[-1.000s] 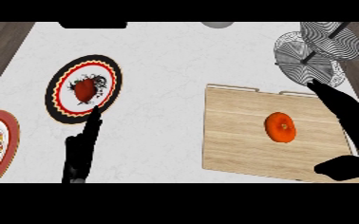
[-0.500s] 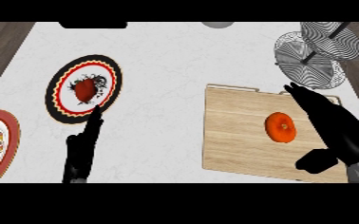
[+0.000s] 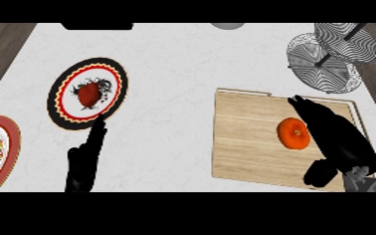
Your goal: Pick the squash from the tray and place it in the tiered basket
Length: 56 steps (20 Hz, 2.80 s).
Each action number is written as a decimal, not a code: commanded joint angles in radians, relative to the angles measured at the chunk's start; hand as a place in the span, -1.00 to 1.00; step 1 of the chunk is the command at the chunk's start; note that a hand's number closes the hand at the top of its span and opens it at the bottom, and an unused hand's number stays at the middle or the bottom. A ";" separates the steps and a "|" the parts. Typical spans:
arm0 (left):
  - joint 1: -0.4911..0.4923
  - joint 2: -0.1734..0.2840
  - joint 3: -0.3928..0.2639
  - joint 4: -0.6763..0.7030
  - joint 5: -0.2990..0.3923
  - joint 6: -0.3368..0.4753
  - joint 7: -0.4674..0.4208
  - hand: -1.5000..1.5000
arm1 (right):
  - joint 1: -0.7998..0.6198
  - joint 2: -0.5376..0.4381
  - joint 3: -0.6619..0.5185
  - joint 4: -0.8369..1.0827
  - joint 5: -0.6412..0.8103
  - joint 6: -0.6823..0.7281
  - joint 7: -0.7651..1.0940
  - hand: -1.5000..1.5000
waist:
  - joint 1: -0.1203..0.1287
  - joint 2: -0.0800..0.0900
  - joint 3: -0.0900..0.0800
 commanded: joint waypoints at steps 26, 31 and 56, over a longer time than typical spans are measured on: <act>-0.057 -0.043 0.099 0.040 -0.075 -0.087 0.023 0.00 | -0.084 0.190 -0.090 0.362 0.213 0.032 -0.146 -1.00 | 0.000 0.001 0.000; 0.021 -0.046 0.122 0.038 -0.055 -0.113 -0.051 0.00 | -0.059 0.149 -0.114 0.378 0.228 -0.001 -0.246 1.00 | 0.000 0.000 0.000; -0.016 -0.093 0.096 0.009 -0.111 -0.050 0.025 0.00 | -0.262 0.482 -0.527 0.242 0.471 -0.578 0.762 1.00 | -0.015 -0.008 -0.004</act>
